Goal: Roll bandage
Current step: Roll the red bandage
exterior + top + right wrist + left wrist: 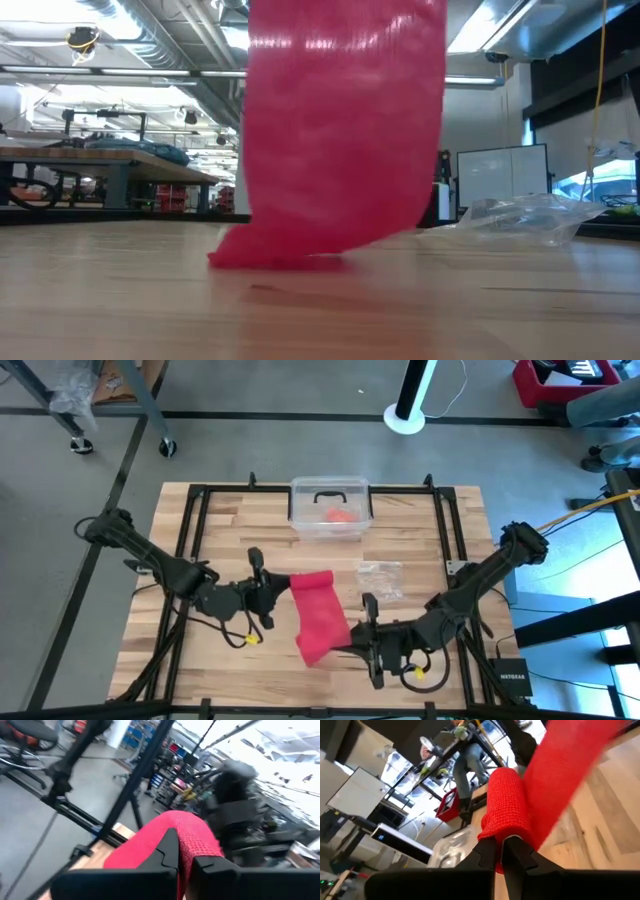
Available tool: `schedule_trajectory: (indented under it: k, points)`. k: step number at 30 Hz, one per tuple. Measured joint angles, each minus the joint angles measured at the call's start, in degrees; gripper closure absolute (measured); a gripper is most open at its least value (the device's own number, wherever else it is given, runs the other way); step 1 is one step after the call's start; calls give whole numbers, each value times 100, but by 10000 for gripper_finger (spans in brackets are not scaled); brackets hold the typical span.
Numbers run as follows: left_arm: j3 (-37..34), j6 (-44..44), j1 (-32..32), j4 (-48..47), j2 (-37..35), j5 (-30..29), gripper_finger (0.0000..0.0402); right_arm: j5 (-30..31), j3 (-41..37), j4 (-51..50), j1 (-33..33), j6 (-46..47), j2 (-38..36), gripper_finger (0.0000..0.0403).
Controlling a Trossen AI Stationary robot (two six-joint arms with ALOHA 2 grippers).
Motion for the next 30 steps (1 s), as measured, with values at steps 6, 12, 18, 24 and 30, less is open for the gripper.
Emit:
schedule_trajectory:
  k: [6, 12, 18, 24, 30]
  points:
    - [-583, 169, -193, 695, 31, 0, 398, 464, 776, -480, -143, -387, 0, 398]
    - [-605, 147, -339, 894, 352, -9, 398, 376, 1313, -488, -621, -38, 0, 398]
    - [-612, 738, -327, 1477, 680, -26, 398, 507, 1386, -471, -1314, 628, 0, 398]
    - [-612, 733, -343, 1495, 697, -34, 398, 776, 1387, -841, -1963, 1100, 0, 398]
    - [-612, 730, -405, 1480, 697, -42, 398, 737, 1390, -1273, -2530, 1463, 0, 397]
